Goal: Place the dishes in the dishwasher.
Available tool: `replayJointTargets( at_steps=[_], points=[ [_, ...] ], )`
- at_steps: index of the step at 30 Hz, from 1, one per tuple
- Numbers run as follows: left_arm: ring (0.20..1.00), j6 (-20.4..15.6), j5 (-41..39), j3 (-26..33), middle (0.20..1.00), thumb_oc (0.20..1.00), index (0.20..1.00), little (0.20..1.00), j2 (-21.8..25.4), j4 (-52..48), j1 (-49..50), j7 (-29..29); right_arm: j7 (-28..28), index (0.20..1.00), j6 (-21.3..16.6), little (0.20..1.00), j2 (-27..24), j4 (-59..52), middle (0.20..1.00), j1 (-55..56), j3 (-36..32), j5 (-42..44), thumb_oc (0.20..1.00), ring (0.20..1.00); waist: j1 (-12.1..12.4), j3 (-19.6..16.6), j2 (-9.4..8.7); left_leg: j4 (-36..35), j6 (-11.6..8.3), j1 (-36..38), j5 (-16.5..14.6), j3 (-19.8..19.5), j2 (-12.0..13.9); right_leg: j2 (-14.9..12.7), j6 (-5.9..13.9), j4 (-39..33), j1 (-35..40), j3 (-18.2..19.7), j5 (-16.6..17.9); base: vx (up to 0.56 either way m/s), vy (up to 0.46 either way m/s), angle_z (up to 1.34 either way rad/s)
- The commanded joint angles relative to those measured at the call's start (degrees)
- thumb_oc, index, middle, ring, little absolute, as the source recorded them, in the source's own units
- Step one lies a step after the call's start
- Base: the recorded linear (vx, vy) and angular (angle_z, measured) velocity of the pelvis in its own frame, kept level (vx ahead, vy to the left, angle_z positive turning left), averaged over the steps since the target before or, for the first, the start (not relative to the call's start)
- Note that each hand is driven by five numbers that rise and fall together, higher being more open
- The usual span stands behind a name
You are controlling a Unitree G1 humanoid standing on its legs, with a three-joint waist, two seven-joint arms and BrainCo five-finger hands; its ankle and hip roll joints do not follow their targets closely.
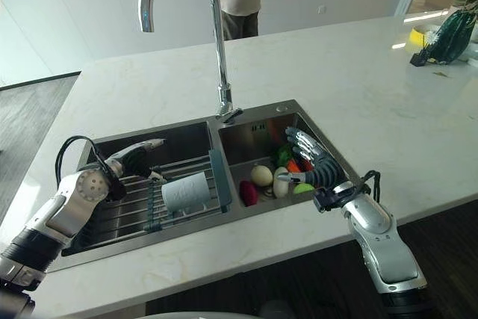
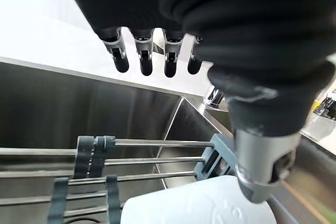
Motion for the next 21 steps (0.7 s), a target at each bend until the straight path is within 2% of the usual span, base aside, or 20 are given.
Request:
replayJointTargets(
  at_steps=[1, 21],
  points=[
    [1.0, -0.54, 2.48, 0.28, 1.0, 1.0, 1.0, 1.0, 0.04, -0.93, -3.16, -0.17, -0.19, 1.0, -2.28, 1.0, -0.26, -3.89, 1.0, -4.12, -1.42, 1.68, 1.0, 1.0, 0.37, 0.37, 0.58, 3.14, -0.12, -0.51, -6.36, -3.03, 1.83, -2.83, 4.04, 2.1, 0.53, -4.41, -2.44, 0.0, 0.0, 0.0],
    [1.0, 1.04, 4.08, -2.99, 1.0, 1.0, 1.0, 1.0, -4.15, -1.36, -0.27, -4.13, 0.42, 1.0, -2.16, 1.0, 0.31, -4.21, 1.0, -3.91, -1.11, 1.07, 1.0, 1.0, 0.23, 0.49, -0.22, 3.14, 0.17, -0.25, -6.4, -2.68, 2.01, -2.47, 4.02, 2.1, 0.34, -3.91, -2.27, 0.0, 0.0, 0.0]
  ],
)
